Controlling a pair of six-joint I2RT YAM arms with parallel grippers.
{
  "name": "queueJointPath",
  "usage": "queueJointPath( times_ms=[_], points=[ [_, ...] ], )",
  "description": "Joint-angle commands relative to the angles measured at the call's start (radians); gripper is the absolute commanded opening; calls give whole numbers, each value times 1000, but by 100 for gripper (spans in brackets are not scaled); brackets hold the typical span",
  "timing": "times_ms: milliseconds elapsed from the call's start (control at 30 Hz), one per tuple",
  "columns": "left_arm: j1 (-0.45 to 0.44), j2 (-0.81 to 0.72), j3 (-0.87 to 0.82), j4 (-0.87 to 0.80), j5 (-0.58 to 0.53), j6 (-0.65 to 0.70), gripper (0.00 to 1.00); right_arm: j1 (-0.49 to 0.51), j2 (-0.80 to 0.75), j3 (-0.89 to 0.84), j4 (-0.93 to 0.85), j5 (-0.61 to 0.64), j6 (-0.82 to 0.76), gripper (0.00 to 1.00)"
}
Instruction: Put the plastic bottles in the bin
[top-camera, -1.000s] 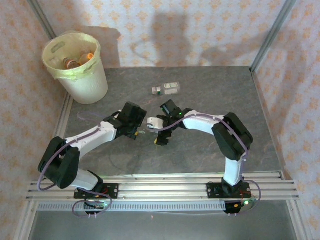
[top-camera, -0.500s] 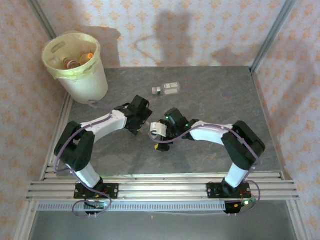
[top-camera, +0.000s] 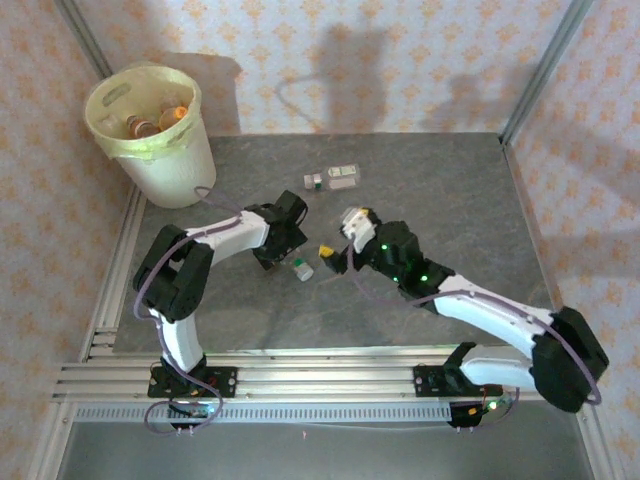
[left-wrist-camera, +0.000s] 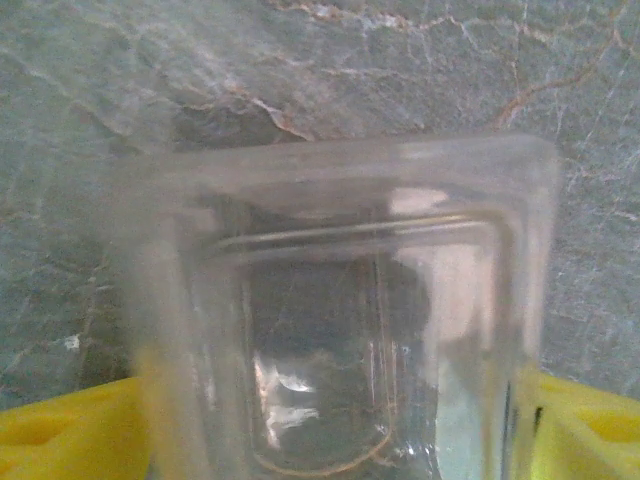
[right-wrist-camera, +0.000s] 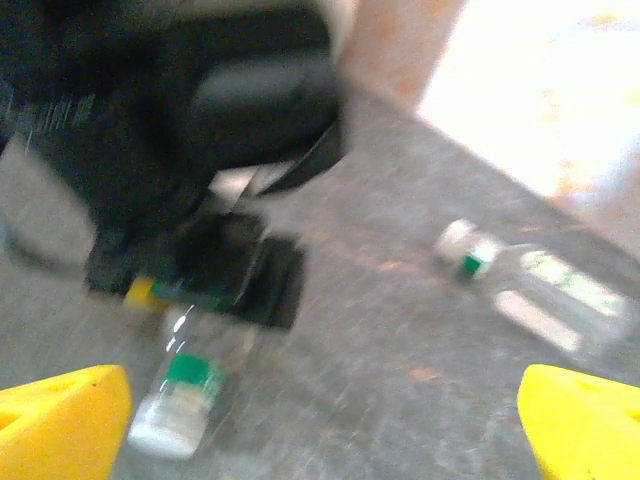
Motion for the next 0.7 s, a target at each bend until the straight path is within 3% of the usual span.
queueJointPath(
  times_ms=[0,167,433,667],
  points=[
    [9,12,51,-46,-31,106,78,-24,-91,6,23,291,277,99],
    [9,4,85,-63,-31,146,66,-89,-155,53,-136,338,460,99],
    [26,-96,127,-98,-74,201,63,-104,-150,56,-125,374,467,99],
    [124,-221,206,-130,-90,290,55,-106,-125,62,-104,401,493,99]
  ],
)
